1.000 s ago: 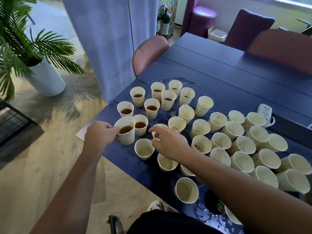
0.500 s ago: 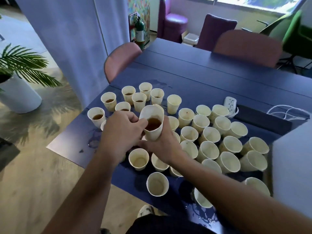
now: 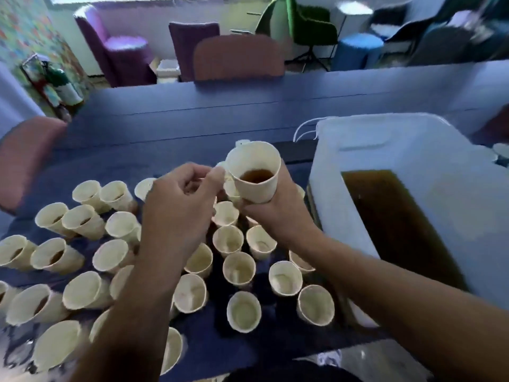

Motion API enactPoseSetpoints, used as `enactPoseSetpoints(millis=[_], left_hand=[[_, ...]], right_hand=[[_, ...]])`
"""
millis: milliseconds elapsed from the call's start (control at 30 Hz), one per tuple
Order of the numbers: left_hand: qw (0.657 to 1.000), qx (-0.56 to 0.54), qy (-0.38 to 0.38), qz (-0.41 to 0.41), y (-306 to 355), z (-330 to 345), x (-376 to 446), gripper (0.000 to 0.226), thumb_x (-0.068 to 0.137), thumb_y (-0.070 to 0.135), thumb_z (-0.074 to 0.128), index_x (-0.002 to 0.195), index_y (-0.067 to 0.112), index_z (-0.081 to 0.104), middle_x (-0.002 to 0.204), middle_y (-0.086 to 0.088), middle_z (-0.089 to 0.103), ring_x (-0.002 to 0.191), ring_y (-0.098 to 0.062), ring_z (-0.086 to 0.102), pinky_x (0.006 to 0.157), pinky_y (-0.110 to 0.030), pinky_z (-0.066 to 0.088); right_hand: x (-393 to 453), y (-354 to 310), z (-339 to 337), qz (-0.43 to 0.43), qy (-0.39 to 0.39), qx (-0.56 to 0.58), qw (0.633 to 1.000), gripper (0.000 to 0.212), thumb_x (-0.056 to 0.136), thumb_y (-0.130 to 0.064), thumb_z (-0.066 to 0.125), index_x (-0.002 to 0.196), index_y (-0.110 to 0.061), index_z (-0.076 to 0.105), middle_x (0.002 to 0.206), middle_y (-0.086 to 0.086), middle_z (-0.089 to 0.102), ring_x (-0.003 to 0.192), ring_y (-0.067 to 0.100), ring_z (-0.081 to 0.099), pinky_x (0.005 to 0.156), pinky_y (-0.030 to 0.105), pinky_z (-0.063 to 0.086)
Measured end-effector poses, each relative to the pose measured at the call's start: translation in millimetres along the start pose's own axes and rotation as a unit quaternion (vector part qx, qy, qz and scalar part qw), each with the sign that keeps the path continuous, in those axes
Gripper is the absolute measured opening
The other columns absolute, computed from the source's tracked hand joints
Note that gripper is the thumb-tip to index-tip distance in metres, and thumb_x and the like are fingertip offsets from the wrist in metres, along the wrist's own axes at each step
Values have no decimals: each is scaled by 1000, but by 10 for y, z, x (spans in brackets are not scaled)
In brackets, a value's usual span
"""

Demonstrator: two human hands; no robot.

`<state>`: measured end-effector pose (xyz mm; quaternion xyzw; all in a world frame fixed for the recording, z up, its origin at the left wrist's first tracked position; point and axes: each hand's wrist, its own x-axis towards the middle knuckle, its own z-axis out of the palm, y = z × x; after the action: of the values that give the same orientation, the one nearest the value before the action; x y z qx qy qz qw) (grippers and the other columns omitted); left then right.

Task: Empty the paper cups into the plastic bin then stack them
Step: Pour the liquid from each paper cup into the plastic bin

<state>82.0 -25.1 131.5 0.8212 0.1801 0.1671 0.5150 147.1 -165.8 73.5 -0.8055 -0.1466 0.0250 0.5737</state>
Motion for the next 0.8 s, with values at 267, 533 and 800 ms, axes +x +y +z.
enactPoseSetpoints(millis=[267,533,800], left_hand=[[984,74,-146,69,207,935,109,5,92,34,67,96,37,68,88,22,69,84,-11,68,83,-42,58],[906,145,-364,158,51,1590,-144,60,90,48,69,144,45,42,153,22,36,104,-5,59,94,-31,48],[869,221,-404,179,-78,1761,-262,84,88,71,55,158,49,13,159,41,-3,143,-4,38,104,-39,48]], right_hand=[[33,266,-1441,10,105,-107,989,61,75,-15,85,121,-21,45,111,-4,60,97,9,58,76,15,46],[-168,883,-2244,90,177,-172,965,57,75,-17,83,115,-30,45,106,-10,61,99,15,59,71,20,42],[-220,1145,-2300,133,156,-195,959,55,77,-14,80,112,-33,42,100,-11,58,93,15,56,63,14,37]])
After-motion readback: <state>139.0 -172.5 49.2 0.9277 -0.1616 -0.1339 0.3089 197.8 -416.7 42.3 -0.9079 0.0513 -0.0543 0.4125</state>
